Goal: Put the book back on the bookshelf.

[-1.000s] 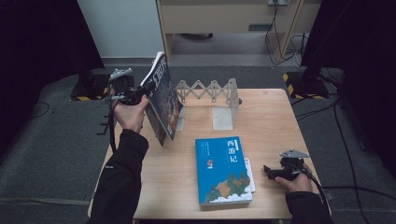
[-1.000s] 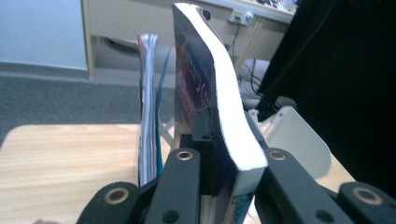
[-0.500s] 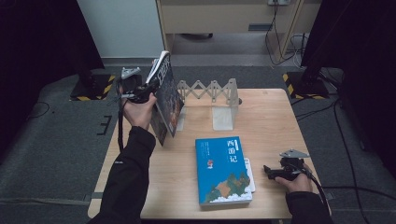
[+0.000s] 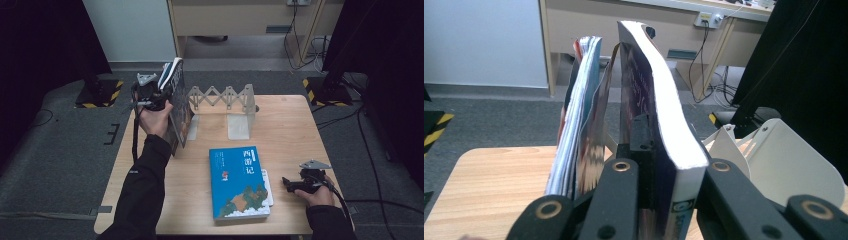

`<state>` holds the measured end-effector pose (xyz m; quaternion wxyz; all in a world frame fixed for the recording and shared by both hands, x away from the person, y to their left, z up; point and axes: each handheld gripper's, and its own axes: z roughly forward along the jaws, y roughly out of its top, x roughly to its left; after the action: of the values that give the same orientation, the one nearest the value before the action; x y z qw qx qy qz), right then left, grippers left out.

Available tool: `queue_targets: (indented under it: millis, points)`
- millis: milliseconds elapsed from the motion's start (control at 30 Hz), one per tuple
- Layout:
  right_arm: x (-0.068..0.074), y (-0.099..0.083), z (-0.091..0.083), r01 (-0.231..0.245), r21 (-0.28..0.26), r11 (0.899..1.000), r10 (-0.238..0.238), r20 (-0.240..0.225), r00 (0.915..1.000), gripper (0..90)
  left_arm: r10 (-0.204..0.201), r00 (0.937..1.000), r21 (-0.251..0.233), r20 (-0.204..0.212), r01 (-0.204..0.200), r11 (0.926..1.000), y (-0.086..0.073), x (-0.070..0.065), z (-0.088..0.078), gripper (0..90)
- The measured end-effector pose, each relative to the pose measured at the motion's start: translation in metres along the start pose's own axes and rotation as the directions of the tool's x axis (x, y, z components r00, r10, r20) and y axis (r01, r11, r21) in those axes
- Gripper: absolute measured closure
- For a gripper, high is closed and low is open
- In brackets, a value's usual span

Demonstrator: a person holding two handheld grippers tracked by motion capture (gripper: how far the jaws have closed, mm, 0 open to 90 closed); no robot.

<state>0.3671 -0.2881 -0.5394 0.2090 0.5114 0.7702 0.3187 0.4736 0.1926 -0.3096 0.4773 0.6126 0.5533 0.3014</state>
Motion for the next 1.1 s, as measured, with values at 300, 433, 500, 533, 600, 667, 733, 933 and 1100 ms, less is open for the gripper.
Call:
queue_targets:
  millis: [300, 433, 500, 533, 600, 667, 733, 933, 1100]
  points:
    - [0.0, 0.0, 0.0, 0.0, 0.0, 1.0, 0.0, 0.0, 1.0, 0.3, 0.011, 0.9999, 0.003, -0.01, -0.011, 0.9999, -0.004, -0.006, 0.008, 82.1]
    - [0.0, 0.0, 0.0, 0.0, 0.0, 1.0, 0.0, 0.0, 1.0, 0.3, 0.016, 0.9998, -0.015, -0.015, -0.016, 0.9998, -0.006, -0.009, 0.01, 82.1]
    - [0.0, 0.0, 0.0, 0.0, 0.0, 1.0, 0.0, 0.0, 1.0, 0.3, 0.027, 0.9993, -0.019, -0.025, -0.027, 0.9994, -0.007, -0.01, 0.012, 82.1]
    - [0.0, 0.0, 0.0, 0.0, 0.0, 1.0, 0.0, 0.0, 1.0, 0.3, 0.03, 0.9991, -0.023, -0.03, -0.03, 0.9993, -0.008, -0.01, 0.013, 82.1]
    - [0.0, 0.0, 0.0, 0.0, 0.0, 1.0, 0.0, 0.0, 1.0, 0.3, 0.029, 0.9991, -0.026, -0.032, -0.03, 0.9992, -0.01, -0.01, 0.015, 82.1]
    - [0.0, 0.0, 0.0, -0.001, 0.0, 1.0, 0.001, 0.0, 1.0, 0.3, 0.028, 0.999, -0.023, -0.036, -0.029, 0.9993, -0.012, -0.009, 0.017, 82.1]
    - [0.0, 0.0, 0.0, -0.003, 0.001, 1.0, 0.003, 0.0, 1.0, 0.3, 0.025, 0.999, -0.021, -0.038, -0.026, 0.9995, -0.013, -0.009, 0.019, 82.1]
    - [0.0, 0.0, 0.0, 0.001, 0.001, 1.0, -0.001, -0.002, 1.0, 0.3, 0.025, 0.9991, -0.022, -0.035, -0.026, 0.9994, -0.019, -0.007, 0.021, 82.1]
    - [0.0, 0.0, 0.0, 0.0, 0.002, 1.0, 0.0, -0.002, 1.0, 0.4, 0.023, 0.9994, -0.013, -0.024, -0.023, 0.9996, -0.021, -0.004, 0.017, 81.9]
